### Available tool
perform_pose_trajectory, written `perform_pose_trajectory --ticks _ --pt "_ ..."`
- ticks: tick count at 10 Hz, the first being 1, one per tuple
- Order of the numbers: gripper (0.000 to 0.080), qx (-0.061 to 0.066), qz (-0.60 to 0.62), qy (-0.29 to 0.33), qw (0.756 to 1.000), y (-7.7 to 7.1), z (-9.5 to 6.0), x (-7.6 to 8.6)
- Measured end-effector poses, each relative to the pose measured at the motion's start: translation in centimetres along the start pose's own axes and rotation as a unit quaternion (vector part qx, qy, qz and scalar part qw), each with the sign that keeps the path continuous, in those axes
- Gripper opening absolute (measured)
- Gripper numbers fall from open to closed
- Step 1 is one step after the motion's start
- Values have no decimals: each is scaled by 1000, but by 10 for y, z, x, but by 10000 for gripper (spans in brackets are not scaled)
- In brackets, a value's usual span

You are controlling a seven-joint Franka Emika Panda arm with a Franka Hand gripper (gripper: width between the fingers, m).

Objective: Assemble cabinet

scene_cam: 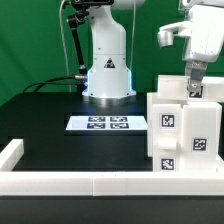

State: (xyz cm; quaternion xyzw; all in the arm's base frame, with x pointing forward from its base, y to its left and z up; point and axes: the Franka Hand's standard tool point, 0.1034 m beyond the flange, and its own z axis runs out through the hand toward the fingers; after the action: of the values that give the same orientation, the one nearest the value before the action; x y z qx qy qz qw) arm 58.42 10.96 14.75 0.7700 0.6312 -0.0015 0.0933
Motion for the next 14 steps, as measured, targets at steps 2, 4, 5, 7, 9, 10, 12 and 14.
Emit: perform_pose_trajectory --ticks 2,4,5,7,9,10,12,14 --pt "570 -3 6 2 1000 1 0 0" --pt "570 -3 17 2 1000 1 0 0" --pt "570 -3 19 2 1000 1 0 0" --pt "570 -5 108 5 994 2 0 -2" --pt "570 -4 204 5 979 2 0 -3" --pt "570 -3 229 5 973 2 0 -4" --pt "570 -2 312 6 950 2 0 -3" --pt "570 -2 386 7 923 1 -1 -1"
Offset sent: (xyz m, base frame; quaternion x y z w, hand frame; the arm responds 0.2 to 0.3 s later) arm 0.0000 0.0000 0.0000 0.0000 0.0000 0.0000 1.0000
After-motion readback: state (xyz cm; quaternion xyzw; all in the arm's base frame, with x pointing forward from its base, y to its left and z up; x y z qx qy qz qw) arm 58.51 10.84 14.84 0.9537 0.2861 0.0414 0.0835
